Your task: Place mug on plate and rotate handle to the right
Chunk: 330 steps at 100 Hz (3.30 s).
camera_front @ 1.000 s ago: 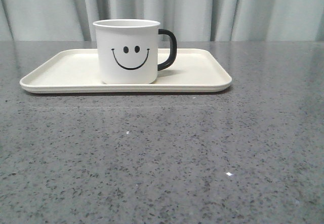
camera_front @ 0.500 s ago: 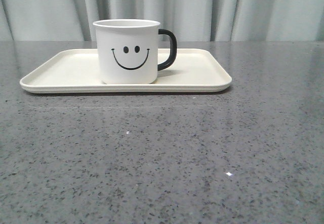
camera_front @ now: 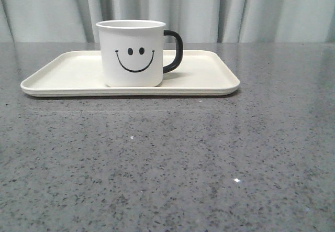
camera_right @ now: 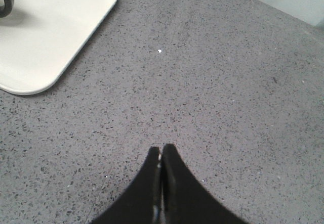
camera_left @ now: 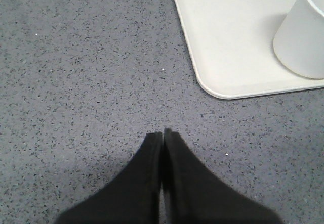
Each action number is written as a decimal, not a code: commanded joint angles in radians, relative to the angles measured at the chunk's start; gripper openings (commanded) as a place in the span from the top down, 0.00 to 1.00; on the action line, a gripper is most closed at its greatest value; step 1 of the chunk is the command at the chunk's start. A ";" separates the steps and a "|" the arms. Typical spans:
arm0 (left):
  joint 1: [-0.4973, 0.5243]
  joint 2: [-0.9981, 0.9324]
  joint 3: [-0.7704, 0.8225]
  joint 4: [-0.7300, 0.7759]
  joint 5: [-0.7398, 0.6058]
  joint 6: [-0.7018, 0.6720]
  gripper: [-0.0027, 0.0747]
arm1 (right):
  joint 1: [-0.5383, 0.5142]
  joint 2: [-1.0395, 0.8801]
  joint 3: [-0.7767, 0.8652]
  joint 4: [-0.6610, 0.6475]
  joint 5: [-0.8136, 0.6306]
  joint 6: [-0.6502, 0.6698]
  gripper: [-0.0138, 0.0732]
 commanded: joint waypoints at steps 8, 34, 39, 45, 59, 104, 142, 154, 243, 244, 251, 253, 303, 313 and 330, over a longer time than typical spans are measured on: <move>0.003 -0.004 -0.025 -0.005 -0.068 -0.001 0.99 | -0.007 -0.010 -0.027 -0.002 -0.063 -0.001 0.92; 0.003 -0.004 -0.025 -0.005 -0.068 -0.001 0.99 | -0.007 -0.010 -0.027 -0.002 -0.063 -0.001 0.92; 0.003 -0.004 -0.025 -0.005 -0.068 -0.001 0.99 | -0.007 -0.010 -0.027 -0.002 -0.063 -0.001 0.92; 0.003 -0.004 -0.025 -0.005 -0.068 -0.001 0.99 | -0.007 -0.010 -0.027 -0.002 -0.063 -0.001 0.92; 0.003 -0.004 -0.025 -0.005 -0.068 -0.001 0.99 | -0.007 -0.010 -0.027 -0.002 -0.063 -0.001 0.92; 0.003 -0.218 0.213 0.034 -0.531 -0.001 0.99 | -0.007 -0.009 -0.027 -0.002 -0.063 -0.001 0.92; 0.083 -0.560 0.578 0.058 -0.703 -0.001 0.99 | -0.007 -0.009 -0.027 -0.002 -0.063 -0.001 0.92; 0.118 -0.633 0.639 0.064 -0.703 -0.001 0.99 | -0.007 -0.009 -0.027 -0.002 -0.063 -0.001 0.92; 0.135 -0.753 0.743 0.100 -0.687 -0.001 0.99 | -0.007 -0.009 -0.027 -0.002 -0.064 -0.001 0.92; 0.135 -0.753 0.743 0.100 -0.687 -0.001 0.99 | -0.007 -0.009 -0.027 -0.002 -0.064 -0.001 0.92; 0.135 -0.753 0.743 0.100 -0.687 -0.001 0.99 | -0.007 -0.009 -0.027 -0.002 -0.064 -0.001 0.92; 0.135 -0.753 0.743 0.100 -0.687 -0.001 0.99 | -0.007 -0.009 -0.027 -0.002 -0.064 -0.001 0.92; 0.135 -0.753 0.743 0.100 -0.687 -0.001 0.99 | -0.007 -0.009 -0.027 -0.002 -0.064 -0.001 0.92; 0.135 -0.753 0.743 0.100 -0.687 -0.001 0.99 | -0.007 -0.009 -0.027 -0.005 -0.064 -0.001 0.92; 0.135 -0.753 0.743 0.100 -0.687 -0.001 0.99 | -0.007 -0.042 -0.016 -0.022 -0.068 -0.001 0.92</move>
